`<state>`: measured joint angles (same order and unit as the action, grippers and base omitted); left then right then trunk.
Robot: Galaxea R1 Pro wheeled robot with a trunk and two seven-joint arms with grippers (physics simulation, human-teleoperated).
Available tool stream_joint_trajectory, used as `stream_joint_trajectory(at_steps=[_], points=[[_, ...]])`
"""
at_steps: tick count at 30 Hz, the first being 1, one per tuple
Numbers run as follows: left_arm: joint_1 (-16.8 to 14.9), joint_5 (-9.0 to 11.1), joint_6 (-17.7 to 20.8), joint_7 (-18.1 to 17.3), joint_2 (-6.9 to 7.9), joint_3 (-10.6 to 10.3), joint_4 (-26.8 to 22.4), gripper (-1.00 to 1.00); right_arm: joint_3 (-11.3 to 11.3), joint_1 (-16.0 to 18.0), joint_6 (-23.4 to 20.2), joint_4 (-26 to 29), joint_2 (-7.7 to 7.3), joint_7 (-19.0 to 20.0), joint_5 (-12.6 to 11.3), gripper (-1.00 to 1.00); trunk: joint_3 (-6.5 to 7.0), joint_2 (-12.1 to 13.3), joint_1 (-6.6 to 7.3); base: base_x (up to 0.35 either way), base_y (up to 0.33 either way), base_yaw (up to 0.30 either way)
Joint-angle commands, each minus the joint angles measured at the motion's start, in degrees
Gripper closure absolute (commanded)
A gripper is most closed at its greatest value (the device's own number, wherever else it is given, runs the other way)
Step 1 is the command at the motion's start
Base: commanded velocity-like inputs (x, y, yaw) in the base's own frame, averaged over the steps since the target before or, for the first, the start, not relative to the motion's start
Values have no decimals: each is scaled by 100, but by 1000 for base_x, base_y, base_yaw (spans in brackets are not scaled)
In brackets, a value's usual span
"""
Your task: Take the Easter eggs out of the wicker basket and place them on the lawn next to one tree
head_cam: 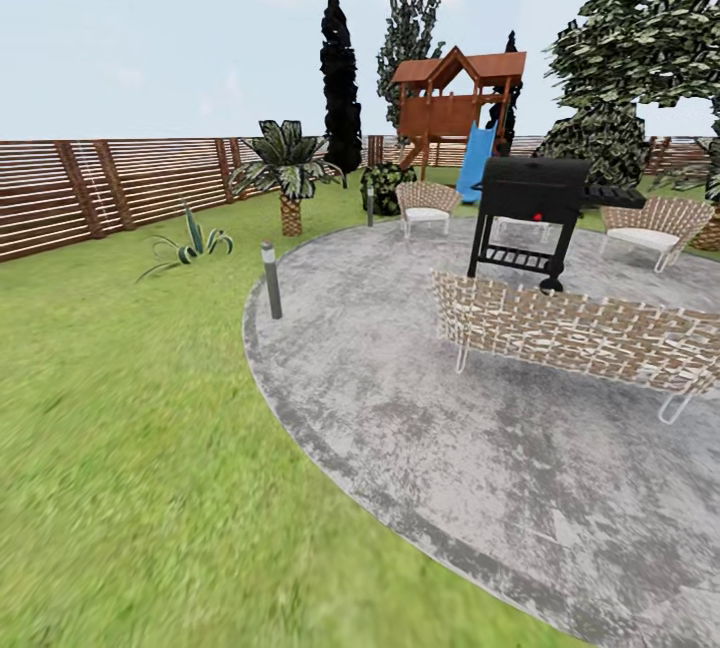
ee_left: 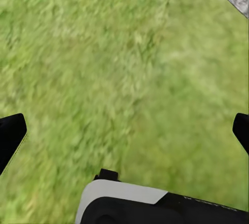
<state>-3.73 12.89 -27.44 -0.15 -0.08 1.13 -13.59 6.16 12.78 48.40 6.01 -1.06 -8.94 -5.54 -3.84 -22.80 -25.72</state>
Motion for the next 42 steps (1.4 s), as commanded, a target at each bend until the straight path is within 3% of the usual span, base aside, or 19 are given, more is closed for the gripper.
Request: stream_joint_trajectory(at_steps=[1, 14, 29, 42], points=[[-5, 3, -15, -2, -1, 10, 3, -100, 5, 5, 23, -3, 0, 23, -35, -100, -12, -11, -7, 319, 197, 0], [-5, 3, -16, -2, -1, 10, 5, -100, 4, 5, 72, -3, 0, 24, -35, -100, -12, -11, -7, 317, 203, -5], [-7, 3, -16, -1, -1, 10, 4, -100, 0, 5, 73, -4, -1, 24, -35, -100, -12, -11, -7, 316, 204, -214], [-5, 3, -16, -1, -1, 10, 4, -100, 0, 5, 64, -6, 5, 24, -35, -100, -12, -11, -7, 296, 222, -21]])
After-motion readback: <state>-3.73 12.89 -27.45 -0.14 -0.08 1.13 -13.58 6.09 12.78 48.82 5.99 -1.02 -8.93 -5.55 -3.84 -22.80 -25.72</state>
